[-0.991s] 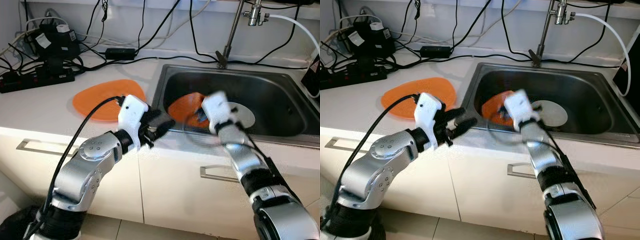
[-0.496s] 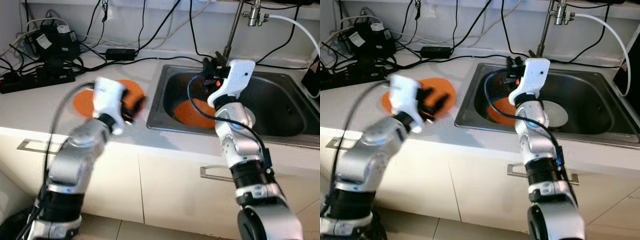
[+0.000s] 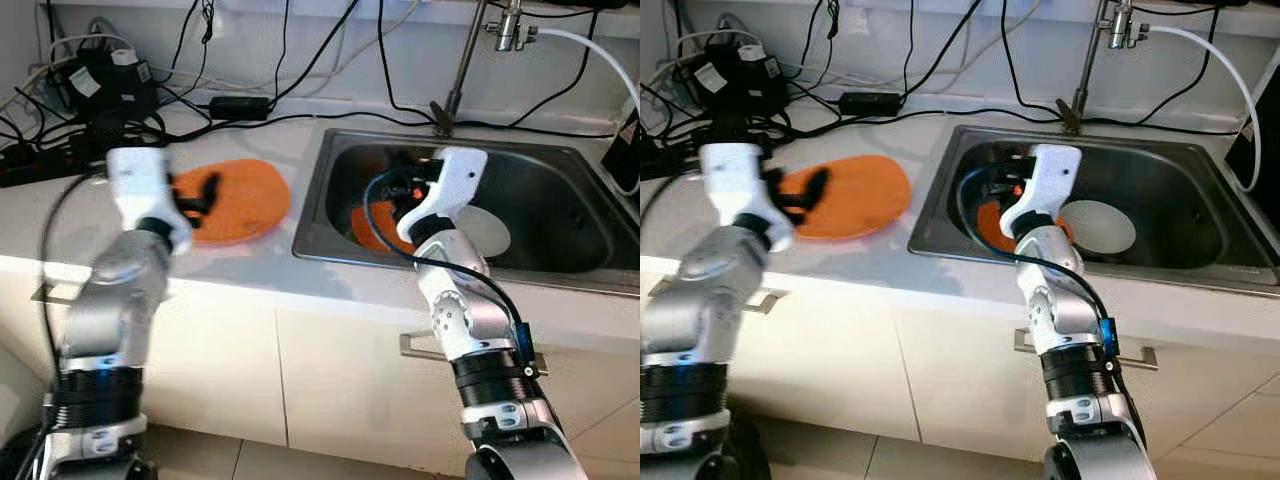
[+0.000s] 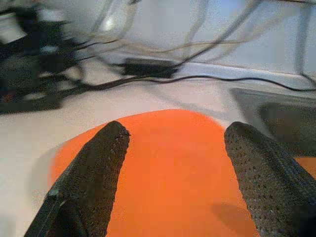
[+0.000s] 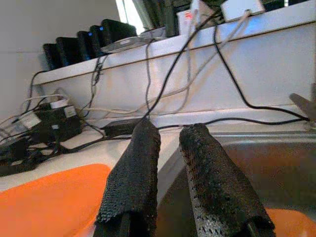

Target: Kitchen organization

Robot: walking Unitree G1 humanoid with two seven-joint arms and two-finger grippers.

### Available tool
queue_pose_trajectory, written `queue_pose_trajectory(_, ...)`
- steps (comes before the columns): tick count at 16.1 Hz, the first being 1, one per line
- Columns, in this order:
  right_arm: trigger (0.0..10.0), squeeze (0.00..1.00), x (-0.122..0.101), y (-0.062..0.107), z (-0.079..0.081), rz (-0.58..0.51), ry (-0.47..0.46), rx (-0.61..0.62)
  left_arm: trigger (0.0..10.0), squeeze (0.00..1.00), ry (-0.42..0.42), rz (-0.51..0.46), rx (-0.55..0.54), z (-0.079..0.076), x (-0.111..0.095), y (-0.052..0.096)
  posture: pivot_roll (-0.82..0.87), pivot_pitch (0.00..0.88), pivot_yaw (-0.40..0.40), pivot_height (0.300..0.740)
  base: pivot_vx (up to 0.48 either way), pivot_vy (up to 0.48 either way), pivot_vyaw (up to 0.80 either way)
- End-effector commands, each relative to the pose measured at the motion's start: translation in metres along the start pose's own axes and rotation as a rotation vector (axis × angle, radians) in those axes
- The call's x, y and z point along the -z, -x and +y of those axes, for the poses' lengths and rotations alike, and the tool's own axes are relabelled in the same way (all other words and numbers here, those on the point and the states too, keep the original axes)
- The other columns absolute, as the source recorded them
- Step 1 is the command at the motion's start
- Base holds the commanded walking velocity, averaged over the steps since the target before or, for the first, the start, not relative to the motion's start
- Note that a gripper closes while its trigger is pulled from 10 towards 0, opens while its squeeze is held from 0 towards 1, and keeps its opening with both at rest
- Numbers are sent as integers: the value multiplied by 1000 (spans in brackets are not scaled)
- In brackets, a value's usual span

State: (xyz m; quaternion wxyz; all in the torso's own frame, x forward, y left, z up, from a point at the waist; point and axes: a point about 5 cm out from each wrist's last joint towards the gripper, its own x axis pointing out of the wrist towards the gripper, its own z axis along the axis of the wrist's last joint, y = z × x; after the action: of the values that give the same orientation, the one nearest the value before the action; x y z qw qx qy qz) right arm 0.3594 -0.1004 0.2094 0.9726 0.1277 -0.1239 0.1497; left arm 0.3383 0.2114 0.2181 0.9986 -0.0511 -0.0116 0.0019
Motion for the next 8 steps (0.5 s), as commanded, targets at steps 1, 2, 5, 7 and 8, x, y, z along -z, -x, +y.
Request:
queue_pose_trajectory(1, 10000, 0, 0, 3, 4, 14, -2, -26, 10000, 0, 35, 12, -67, 15, -6, 0, 82, 5, 29, 740, 0, 0, 0)
queue_pose_trajectory(2, 10000, 0, 1, 3, 4, 21, 2, -30, 10000, 0, 47, 16, -83, 19, -6, 1, 82, 5, 29, 740, 0, 0, 0)
queue_pose_trajectory(5, 10000, 0, 7, 6, 8, 59, 13, -51, 10000, 0, 84, 162, -173, 43, 12, 7, 89, 0, 27, 740, 0, 0, 0)
queue_pose_trajectory(7, 10000, 0, 8, 6, 10, 68, 15, -57, 10000, 0, 125, 226, -192, 51, 25, 10, 85, 0, 29, 740, 0, 0, 0)
queue_pose_trajectory(8, 10000, 0, 9, 7, 11, 72, 14, -61, 10000, 0, 139, 249, -193, 52, 30, 11, 87, 0, 29, 740, 0, 0, 0)
